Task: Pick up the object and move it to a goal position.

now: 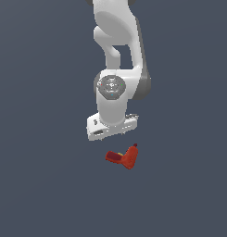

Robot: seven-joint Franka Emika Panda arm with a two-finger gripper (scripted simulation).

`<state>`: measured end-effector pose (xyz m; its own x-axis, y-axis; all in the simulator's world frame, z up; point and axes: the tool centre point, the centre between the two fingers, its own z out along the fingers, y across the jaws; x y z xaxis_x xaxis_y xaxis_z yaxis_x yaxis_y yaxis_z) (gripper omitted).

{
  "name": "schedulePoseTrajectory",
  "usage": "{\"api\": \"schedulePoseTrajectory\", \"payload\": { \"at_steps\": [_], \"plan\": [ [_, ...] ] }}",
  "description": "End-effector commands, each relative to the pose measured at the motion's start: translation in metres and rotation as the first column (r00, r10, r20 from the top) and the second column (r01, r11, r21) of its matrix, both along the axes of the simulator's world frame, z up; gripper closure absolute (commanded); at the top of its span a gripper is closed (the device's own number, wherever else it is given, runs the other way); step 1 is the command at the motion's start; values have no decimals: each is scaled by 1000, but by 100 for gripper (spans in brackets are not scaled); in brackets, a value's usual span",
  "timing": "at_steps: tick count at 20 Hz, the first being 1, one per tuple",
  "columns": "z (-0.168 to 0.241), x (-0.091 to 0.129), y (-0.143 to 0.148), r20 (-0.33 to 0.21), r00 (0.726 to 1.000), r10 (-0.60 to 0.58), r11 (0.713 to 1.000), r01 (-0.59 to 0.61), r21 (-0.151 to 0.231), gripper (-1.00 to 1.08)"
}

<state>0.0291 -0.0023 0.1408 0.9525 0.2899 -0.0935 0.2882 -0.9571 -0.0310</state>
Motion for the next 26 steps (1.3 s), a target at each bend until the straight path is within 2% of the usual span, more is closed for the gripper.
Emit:
{"api": "schedulePoseTrajectory", "payload": {
  "at_steps": [1, 6, 12, 17, 26],
  "plan": [
    [-6, 7, 1, -16, 997, 71, 997, -71, 5, -100],
    [-19, 20, 2, -45, 977, 210, 978, -209, 23, -100],
    [-35, 33, 2, -76, 927, 368, 930, -364, 56, -100],
    [-49, 42, 1, -94, 867, 488, 872, -481, 91, -100],
    [-74, 53, -3, -110, 738, 666, 745, -648, 161, -100]
  ]
}}
